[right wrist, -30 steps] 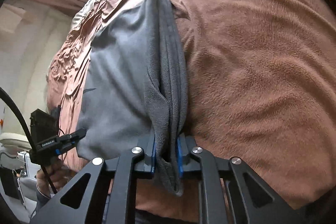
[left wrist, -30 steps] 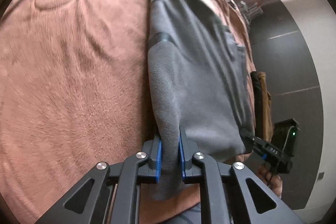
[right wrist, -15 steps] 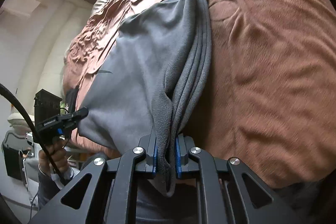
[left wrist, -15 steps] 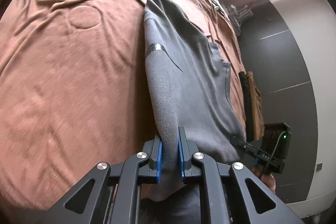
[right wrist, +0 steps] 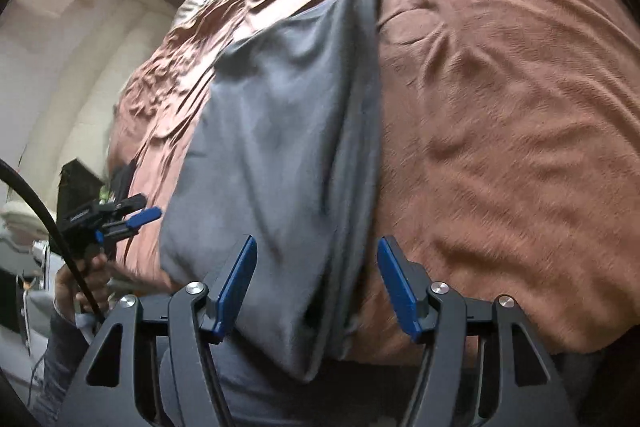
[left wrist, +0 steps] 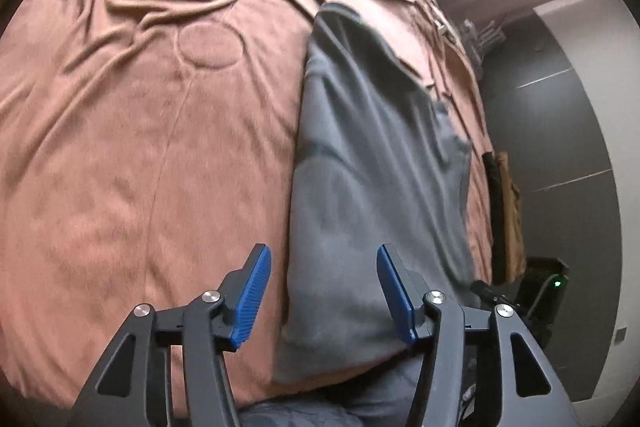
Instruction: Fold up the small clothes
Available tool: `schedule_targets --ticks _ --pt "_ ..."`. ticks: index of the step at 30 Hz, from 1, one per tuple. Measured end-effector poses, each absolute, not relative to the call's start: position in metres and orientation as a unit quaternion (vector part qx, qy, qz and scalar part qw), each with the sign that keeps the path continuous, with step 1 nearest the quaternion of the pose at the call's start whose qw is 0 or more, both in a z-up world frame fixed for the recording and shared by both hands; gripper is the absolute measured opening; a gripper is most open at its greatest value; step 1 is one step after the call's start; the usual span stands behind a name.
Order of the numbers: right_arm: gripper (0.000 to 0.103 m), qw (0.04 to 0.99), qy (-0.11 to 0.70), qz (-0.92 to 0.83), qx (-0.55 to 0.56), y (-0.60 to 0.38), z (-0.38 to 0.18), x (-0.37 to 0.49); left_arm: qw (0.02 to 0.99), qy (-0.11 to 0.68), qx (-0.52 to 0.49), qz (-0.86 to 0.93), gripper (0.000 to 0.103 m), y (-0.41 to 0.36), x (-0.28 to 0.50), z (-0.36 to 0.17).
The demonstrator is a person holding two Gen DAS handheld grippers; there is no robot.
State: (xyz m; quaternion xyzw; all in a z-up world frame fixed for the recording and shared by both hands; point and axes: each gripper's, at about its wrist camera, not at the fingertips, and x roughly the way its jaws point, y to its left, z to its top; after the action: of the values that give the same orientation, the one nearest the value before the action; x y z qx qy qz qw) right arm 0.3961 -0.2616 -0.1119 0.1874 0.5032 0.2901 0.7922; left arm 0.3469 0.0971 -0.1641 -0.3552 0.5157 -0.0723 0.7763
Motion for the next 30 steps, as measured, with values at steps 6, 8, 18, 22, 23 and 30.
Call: schedule_targets --ticks 6,8,18,22,23,30 --pt "0.061 0.798 0.491 0.284 0.204 -0.264 -0.113 0.421 0.791 0.496 -0.346 -0.095 0.058 0.1 0.382 -0.165" --pt "0.061 0.803 0.483 0.283 0.205 -0.257 -0.113 0.42 0.793 0.497 -0.337 -0.1 0.058 0.098 0.391 -0.166" --pt "0.061 0.805 0.479 0.285 0.202 -0.25 -0.119 0.442 0.792 0.516 -0.311 -0.1 0.058 0.099 0.44 -0.182" --pt "0.056 0.817 0.475 0.263 0.193 -0.244 -0.117 0.458 0.794 0.523 -0.299 -0.085 0.058 0.102 0.46 -0.187" --pt "0.054 0.821 0.471 0.257 0.193 -0.244 -0.115 0.461 0.795 0.524 -0.296 -0.08 0.058 0.103 0.465 -0.188" --pt "0.049 0.837 0.443 0.261 0.187 -0.237 -0.09 0.489 0.801 0.517 -0.292 -0.074 0.058 0.112 0.497 -0.19"
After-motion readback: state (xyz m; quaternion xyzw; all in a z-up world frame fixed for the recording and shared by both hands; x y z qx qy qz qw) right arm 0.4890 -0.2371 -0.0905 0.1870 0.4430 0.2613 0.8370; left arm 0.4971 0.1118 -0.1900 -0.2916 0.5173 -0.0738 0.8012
